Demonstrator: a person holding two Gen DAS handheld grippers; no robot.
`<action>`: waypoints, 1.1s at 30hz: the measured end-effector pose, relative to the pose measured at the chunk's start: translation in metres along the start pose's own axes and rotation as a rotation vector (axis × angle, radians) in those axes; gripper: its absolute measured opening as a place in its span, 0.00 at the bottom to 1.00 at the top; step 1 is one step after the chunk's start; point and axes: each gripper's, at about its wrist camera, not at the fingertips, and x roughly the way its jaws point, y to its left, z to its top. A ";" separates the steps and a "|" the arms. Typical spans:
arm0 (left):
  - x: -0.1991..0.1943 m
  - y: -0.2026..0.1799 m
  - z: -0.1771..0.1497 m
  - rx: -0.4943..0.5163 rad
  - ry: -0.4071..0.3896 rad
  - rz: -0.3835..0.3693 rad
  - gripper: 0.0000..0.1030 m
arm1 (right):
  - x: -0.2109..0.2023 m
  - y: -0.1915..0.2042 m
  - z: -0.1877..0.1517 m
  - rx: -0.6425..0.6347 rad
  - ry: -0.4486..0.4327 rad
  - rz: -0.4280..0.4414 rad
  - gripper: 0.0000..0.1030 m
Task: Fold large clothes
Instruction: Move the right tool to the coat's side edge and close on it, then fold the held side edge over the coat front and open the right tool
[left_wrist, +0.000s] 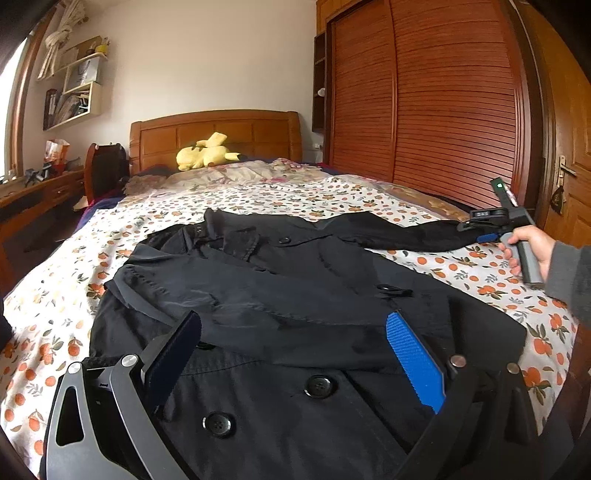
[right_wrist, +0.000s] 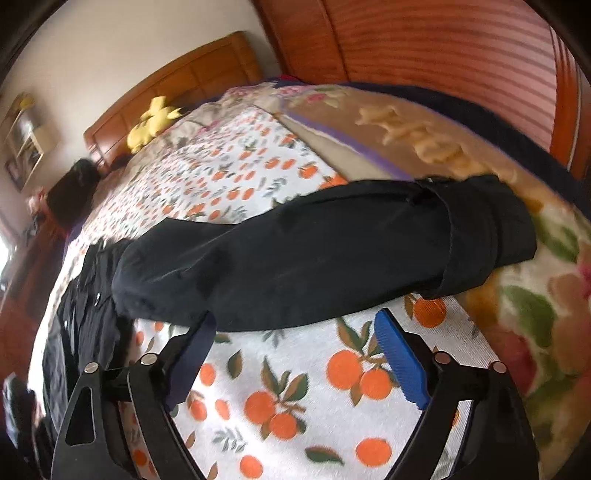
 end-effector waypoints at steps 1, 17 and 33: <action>0.000 -0.001 0.000 0.005 -0.001 -0.003 0.98 | 0.004 -0.005 0.001 0.024 0.006 -0.005 0.79; 0.004 0.001 -0.011 0.016 0.020 -0.009 0.98 | 0.018 -0.011 0.023 0.049 -0.067 -0.073 0.03; -0.014 0.005 -0.006 0.001 0.002 -0.003 0.98 | -0.082 0.180 0.020 -0.374 -0.256 0.200 0.02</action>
